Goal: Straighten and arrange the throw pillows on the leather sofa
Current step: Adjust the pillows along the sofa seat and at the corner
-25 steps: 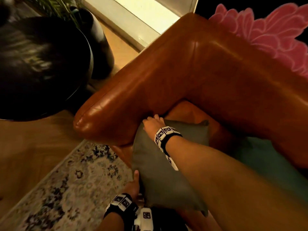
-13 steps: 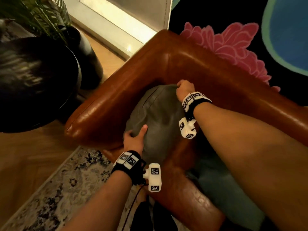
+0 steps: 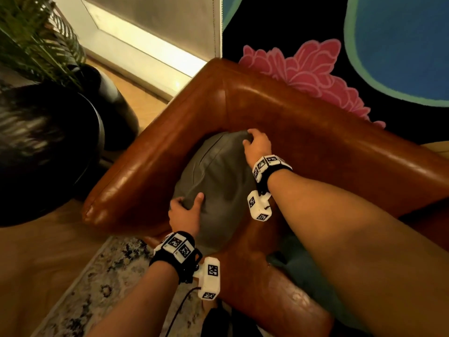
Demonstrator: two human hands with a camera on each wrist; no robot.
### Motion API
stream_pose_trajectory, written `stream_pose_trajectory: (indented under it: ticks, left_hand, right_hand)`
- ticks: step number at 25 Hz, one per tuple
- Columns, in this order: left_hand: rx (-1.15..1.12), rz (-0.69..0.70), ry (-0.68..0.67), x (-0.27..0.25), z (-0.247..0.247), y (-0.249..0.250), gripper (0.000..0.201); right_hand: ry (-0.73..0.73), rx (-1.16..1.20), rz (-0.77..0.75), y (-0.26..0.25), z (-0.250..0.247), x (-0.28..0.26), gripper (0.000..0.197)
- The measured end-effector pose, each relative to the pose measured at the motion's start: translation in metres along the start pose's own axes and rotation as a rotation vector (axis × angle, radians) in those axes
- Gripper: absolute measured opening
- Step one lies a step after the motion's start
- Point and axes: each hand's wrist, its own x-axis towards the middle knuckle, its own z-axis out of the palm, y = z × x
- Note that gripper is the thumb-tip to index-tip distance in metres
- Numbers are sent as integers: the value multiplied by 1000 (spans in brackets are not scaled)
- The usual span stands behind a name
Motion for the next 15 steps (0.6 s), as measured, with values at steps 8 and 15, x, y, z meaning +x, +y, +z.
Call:
stream_pose_trajectory:
  ticks: [8,15]
  left_hand:
    - [291,240,122,-32,17,49,74]
    - [716,1100,-274,-87,127,76,21]
  right_hand:
    - [36,69,271,125,-43,-77,44]
    - [232,33,637,314,-138,-159,39]
